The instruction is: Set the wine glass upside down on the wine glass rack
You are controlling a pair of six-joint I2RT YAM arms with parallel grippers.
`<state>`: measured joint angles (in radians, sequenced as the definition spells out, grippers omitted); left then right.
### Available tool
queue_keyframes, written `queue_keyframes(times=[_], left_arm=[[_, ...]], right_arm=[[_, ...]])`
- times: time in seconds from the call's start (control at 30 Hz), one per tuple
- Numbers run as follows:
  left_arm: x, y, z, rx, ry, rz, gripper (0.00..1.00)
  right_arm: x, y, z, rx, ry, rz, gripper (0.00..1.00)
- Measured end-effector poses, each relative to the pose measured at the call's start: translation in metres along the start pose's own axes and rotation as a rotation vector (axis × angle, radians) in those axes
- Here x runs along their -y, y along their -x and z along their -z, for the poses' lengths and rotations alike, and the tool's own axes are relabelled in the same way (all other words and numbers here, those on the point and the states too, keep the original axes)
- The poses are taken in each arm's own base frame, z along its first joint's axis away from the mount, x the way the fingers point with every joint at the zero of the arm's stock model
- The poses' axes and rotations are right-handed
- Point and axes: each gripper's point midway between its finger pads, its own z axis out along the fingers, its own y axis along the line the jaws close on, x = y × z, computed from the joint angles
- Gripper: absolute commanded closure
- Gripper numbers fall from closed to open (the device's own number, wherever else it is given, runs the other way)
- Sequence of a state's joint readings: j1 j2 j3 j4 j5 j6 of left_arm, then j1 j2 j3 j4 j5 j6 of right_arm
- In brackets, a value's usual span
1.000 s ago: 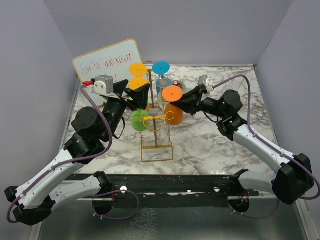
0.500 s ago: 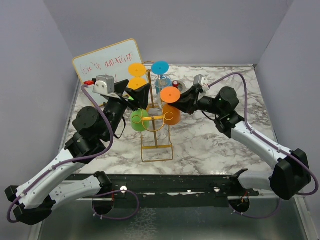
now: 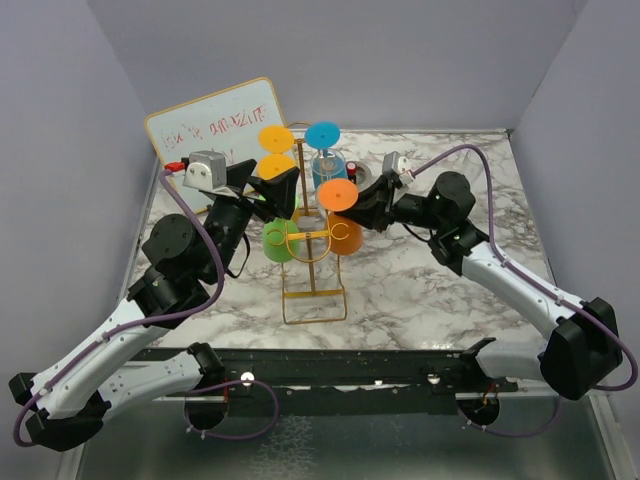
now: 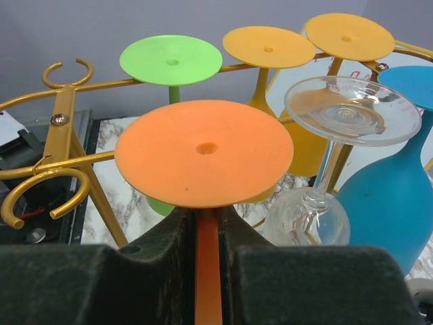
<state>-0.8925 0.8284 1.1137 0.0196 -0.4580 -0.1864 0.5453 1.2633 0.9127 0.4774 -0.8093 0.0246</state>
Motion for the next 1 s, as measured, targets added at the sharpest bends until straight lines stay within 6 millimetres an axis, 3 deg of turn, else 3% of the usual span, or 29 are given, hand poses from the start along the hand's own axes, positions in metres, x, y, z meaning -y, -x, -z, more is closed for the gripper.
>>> queue_keyframes(times=[0.23,0.53,0.7,0.8,1.0], left_arm=[[0.0,0.001,0.001,0.001,0.0,0.0,0.11],[-0.001,0.002,0.003,0.001,0.0,0.0,0.1],[-0.002,-0.001,0.004,-0.011,0.002,-0.01,0.1],[-0.003,-0.001,0.006,-0.015,0.003,-0.016,0.1],[-0.006,-0.003,0.01,-0.032,0.006,-0.032,0.1]], right_arm=[[0.0,0.0,-0.001,-0.016,-0.004,-0.019,0.6],[0.001,0.003,0.006,-0.032,-0.05,-0.039,0.44],[-0.001,0.017,0.026,-0.006,-0.151,-0.017,0.37],[0.001,0.018,0.04,0.005,-0.232,-0.013,0.38],[0.034,0.013,0.073,0.013,-0.539,-0.072,0.39]])
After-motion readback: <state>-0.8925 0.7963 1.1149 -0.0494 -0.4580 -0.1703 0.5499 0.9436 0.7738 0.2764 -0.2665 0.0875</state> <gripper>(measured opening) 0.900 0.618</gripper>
